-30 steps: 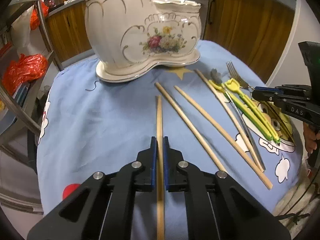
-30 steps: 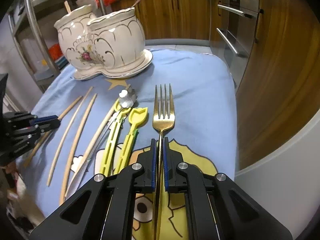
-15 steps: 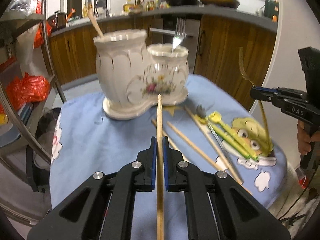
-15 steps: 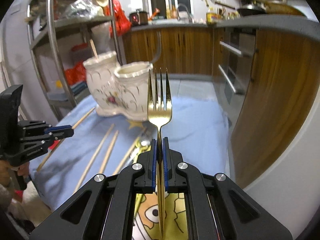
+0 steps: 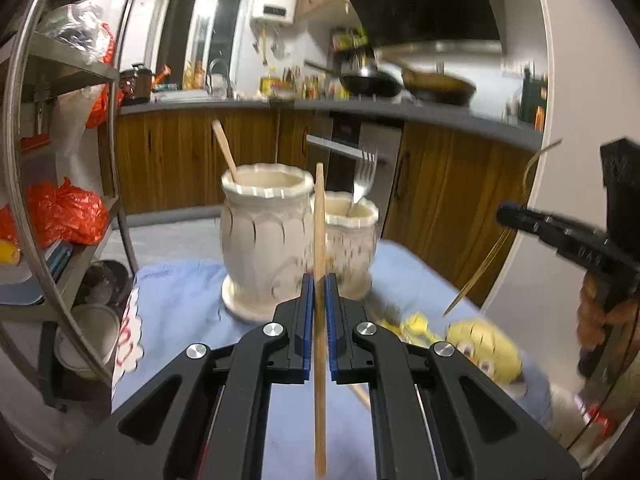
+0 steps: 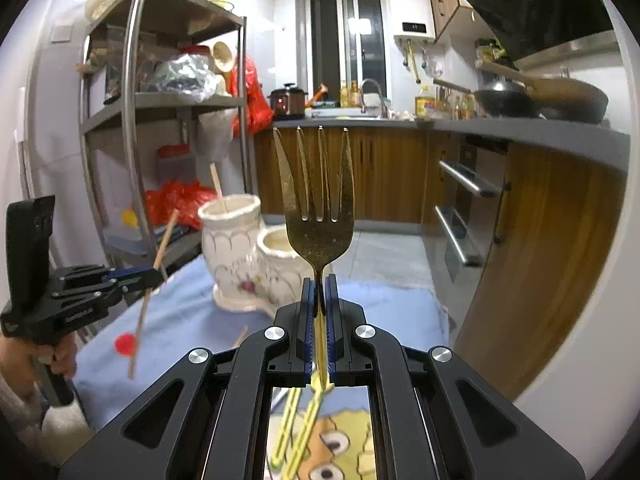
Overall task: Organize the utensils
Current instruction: 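Lift the chopstick and gold fork with both tools over the holder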
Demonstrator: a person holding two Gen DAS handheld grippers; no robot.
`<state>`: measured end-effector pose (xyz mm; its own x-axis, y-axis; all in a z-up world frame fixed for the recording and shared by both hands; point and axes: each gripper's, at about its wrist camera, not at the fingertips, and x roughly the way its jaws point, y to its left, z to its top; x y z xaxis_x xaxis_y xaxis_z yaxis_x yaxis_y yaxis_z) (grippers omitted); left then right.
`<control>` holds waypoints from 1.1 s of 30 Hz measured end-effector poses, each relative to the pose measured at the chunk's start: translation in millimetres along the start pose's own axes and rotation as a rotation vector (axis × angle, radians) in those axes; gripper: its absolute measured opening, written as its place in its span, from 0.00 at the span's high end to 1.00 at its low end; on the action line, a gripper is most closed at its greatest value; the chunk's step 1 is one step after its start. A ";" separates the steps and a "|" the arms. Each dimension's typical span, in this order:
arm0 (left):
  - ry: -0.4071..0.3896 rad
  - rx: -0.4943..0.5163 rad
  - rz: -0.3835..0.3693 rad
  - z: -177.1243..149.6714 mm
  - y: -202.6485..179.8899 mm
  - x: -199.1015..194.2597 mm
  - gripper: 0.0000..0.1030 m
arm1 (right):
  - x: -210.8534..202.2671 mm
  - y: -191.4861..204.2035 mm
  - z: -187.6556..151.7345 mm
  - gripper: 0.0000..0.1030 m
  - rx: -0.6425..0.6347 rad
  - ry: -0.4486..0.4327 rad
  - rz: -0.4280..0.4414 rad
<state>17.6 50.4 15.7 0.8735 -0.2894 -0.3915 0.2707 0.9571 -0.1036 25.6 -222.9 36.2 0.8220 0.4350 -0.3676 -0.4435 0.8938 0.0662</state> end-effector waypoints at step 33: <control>-0.366 0.052 0.114 160.3 8.0 -15.3 0.95 | 59.9 4.3 116.3 0.94 0.087 -0.202 0.111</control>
<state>71.3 59.9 167.5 0.9832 -0.1767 -0.0448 0.1756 0.9841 -0.0279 114.5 -180.4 122.3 0.8287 0.5360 -0.1612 -0.5097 0.8417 0.1784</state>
